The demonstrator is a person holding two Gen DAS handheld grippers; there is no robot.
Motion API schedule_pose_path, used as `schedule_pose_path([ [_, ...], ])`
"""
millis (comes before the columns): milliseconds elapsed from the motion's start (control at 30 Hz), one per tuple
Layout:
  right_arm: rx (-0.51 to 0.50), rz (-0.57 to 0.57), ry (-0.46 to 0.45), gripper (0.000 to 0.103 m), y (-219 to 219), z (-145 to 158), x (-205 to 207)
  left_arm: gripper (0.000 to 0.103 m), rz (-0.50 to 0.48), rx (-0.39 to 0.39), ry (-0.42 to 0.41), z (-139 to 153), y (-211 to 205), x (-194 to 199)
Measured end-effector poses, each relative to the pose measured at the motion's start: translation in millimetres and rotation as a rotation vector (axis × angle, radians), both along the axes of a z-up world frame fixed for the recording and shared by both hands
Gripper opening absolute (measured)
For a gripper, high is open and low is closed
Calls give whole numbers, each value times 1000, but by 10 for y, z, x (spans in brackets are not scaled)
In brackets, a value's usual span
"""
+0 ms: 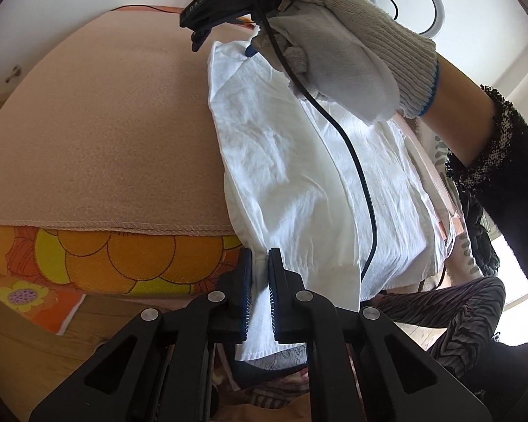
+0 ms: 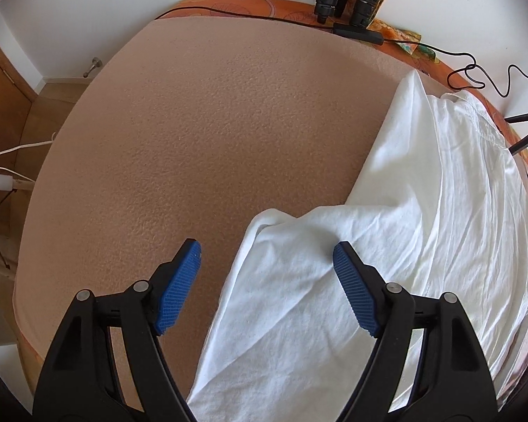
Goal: Fold small clothes
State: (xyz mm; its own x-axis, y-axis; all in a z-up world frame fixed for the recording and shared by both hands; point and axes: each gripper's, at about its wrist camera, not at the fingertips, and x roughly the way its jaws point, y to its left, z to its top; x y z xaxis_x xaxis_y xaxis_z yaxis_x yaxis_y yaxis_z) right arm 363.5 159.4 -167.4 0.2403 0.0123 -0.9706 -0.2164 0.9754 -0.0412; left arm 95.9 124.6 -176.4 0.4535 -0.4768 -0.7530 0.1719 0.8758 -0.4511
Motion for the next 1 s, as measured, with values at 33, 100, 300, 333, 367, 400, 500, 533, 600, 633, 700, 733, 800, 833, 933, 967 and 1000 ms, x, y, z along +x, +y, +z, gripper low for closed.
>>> schedule_pose_path([
  [33, 0, -9, 8, 80, 2, -33, 25, 7, -2, -3, 0, -2, -2, -1],
  [100, -2, -18, 19, 80, 1, -88, 68, 7, -8, -4, -3, -5, -2, -5],
  [300, -13, -8, 2, 71, -12, -135, 62, 7, -21, 6, -20, 9, 5, -37],
  [333, -15, -9, -3, 63, -33, -125, 62, 7, -19, 6, -22, 12, 13, -39],
  [367, -13, -13, -5, 57, -67, -110, 71, 7, -18, 11, -25, 18, 14, -41],
  [400, -1, -17, -2, 48, -113, -95, 85, 7, -19, 18, -30, 24, 6, -49],
  [500, 49, -29, 14, 25, -263, -56, 128, 7, -19, 58, -50, 52, -12, -62],
  [533, 70, -33, 20, 18, -316, -46, 135, 8, -16, 72, -52, 54, -19, -60],
  [600, 114, -38, 27, 14, -408, -20, 133, 17, -6, 93, -53, 55, -15, -48],
  [633, 136, -39, 27, 13, -453, -3, 134, 22, 0, 115, -51, 45, -17, -37],
  [700, 167, -43, 27, 12, -535, 30, 128, 27, 9, 128, -33, 1, 4, -13],
  [733, 188, -43, 26, 12, -568, 51, 123, 27, 13, 116, -18, -30, 25, -1],
  [800, 215, -43, 21, 11, -618, 88, 112, 25, 22, 86, -9, -55, 72, 1],
  [833, 230, -42, 20, 11, -641, 104, 106, 22, 23, 86, -10, -54, 81, 3],
  [933, 266, -37, 19, 11, -708, 141, 87, 7, 20, 44, -5, -38, 82, -9],
  [967, 275, -34, 17, 11, -731, 159, 82, 7, 8, 30, -20, 4, 71, -27],
  [1000, 284, -31, 13, 11, -758, 183, 76, 6, -4, 30, -44, 63, 43, -48],
])
